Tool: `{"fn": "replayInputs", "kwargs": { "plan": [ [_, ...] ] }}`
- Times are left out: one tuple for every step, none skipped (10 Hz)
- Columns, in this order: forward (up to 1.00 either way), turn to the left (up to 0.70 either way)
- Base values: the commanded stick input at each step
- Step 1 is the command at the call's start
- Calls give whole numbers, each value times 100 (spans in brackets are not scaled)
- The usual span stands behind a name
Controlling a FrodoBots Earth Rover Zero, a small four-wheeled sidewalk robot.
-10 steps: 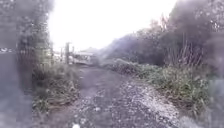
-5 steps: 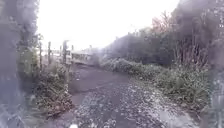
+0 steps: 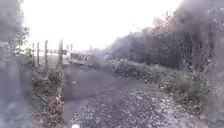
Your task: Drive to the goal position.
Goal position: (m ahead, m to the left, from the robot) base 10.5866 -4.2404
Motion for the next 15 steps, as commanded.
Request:
{"fn": "replayInputs", "kwargs": {
  "plan": [
    [70,0],
    [70,0],
    [70,0],
    [70,0],
    [70,0],
    [70,0],
    [70,0],
    [0,0],
    [0,0],
    [0,0],
    [24,2],
    [55,5],
    [70,14],
    [70,14],
    [70,14]
  ]
}}
